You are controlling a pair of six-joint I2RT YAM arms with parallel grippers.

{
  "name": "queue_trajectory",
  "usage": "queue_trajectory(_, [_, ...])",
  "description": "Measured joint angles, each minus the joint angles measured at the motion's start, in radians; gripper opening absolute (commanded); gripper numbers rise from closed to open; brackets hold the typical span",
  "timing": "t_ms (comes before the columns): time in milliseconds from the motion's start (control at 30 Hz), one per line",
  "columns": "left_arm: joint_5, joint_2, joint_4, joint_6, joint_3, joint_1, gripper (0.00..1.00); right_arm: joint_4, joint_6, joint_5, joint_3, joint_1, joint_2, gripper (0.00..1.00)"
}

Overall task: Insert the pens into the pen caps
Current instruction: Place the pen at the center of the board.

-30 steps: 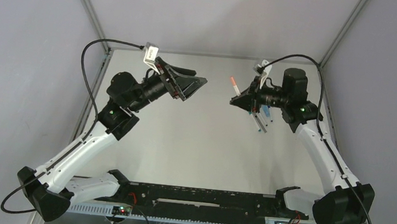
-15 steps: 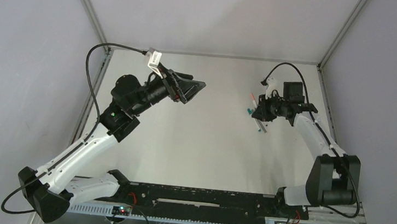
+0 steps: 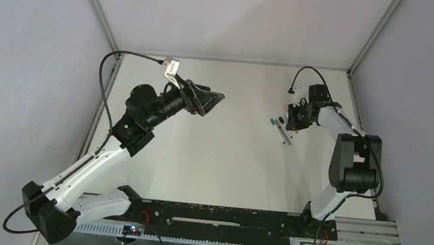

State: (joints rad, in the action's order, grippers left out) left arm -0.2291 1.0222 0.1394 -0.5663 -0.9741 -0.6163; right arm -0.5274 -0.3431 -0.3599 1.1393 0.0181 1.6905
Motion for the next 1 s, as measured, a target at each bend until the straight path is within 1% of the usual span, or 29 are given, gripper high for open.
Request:
queue_trajectory(133, [0.002,0.000,0.000,0.000,0.000,0.002,0.84,0.000,0.000,0.032,0.038,-0.003,0.069,0.12])
queue_trajectory(400, [0.002,0.001,0.005,-0.001,0.013,0.002,0.84,-0.029,0.000,0.068,0.109,-0.005,0.169,0.21])
queue_trajectory(800, [0.002,0.001,0.008,-0.001,0.013,0.004,0.84,-0.042,0.000,0.090,0.132,-0.005,0.183,0.31])
queue_trajectory(1000, [0.002,0.001,0.008,-0.001,0.013,0.005,0.84,-0.050,0.000,0.091,0.132,-0.005,0.189,0.32])
